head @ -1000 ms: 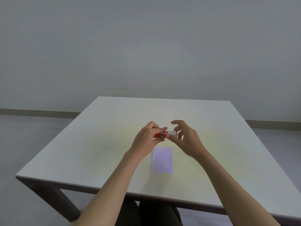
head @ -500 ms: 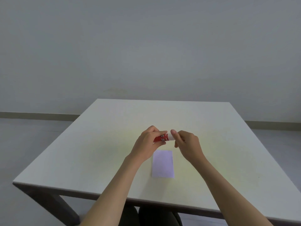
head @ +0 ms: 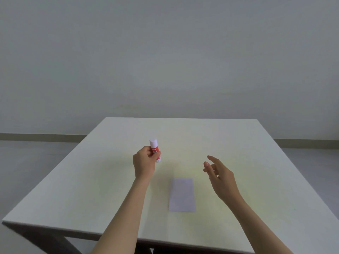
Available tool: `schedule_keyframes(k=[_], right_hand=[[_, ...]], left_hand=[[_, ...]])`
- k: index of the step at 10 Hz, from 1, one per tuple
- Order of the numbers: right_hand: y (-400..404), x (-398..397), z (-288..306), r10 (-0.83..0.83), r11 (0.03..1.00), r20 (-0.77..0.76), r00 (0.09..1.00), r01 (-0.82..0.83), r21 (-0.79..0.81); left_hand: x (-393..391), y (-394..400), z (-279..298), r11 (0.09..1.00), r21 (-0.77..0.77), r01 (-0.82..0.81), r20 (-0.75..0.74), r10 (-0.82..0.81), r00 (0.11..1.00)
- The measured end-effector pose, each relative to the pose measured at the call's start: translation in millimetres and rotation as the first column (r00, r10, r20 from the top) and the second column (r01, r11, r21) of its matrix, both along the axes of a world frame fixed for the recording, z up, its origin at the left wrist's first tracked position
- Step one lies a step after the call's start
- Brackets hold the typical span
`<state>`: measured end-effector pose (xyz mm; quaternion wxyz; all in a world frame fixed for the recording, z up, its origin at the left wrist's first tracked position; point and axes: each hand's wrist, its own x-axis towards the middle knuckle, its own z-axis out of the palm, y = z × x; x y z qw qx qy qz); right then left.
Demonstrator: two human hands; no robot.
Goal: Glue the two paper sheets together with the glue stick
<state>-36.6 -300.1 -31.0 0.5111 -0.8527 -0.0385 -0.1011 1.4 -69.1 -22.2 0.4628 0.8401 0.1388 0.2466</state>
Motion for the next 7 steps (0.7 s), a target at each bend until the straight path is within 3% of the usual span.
schedule_keyframes(k=[3, 5, 7], right_hand=[[-6.2, -1.0, -13.6, 0.002, 1.000, -0.027, 1.000, -0.001, 0.014], [-4.1, -3.6, -16.6, 0.004, 1.000, -0.042, 0.999, -0.004, -0.006], [1.3, -5.6, -10.0, 0.025, 0.993, 0.017, 1.000, -0.023, -0.114]], left_hand=[[-2.0, 0.1, -29.3, 0.999, -0.045, 0.003, -0.083, -0.007, 0.997], [-5.3, -0.8, -35.7, 1.000, -0.027, 0.010, -0.052, -0.012, 0.999], [-14.9, 3.7, -36.0, 0.991, -0.136, -0.013, -0.056, 0.006, 0.998]])
